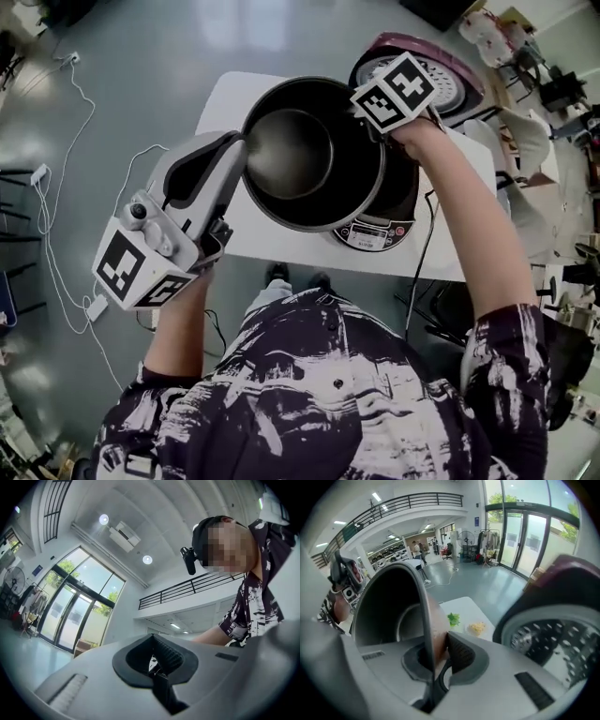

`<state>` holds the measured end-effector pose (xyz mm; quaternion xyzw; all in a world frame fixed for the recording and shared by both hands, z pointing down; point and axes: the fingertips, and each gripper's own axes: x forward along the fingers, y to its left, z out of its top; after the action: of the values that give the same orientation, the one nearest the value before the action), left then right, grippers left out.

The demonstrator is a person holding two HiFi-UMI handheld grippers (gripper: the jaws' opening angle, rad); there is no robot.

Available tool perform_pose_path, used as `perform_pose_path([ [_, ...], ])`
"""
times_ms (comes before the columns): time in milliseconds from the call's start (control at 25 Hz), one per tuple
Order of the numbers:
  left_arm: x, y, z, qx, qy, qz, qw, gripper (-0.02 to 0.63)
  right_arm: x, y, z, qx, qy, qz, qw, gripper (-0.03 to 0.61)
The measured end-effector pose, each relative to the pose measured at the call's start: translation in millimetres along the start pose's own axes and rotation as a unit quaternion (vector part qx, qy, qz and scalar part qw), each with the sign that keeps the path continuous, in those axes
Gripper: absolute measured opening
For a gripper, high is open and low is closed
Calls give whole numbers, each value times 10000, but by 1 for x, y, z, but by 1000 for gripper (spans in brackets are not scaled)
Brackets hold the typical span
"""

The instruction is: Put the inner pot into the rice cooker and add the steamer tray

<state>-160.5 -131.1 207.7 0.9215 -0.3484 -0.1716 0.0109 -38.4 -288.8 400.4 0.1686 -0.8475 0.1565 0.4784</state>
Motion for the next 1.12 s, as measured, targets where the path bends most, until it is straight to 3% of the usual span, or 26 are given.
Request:
perform_pose_path([
  [200, 41, -28, -12, -76, 21, -486, 9988, 5, -58, -46, -70, 793, -145, -459, 9957, 5],
  [440, 66, -49, -25, -145, 155, -725, 9971, 5, -68, -79, -151, 1764, -231, -689, 9816, 6],
  [760, 66, -48, -34, -165, 293, -601, 9976, 5, -54, -115, -215, 2709, -155, -971, 9576, 8],
  [1120, 52, -36, -41, -208, 357, -303, 9987, 5, -26, -124, -246, 2987, 219, -1065, 9482, 9],
])
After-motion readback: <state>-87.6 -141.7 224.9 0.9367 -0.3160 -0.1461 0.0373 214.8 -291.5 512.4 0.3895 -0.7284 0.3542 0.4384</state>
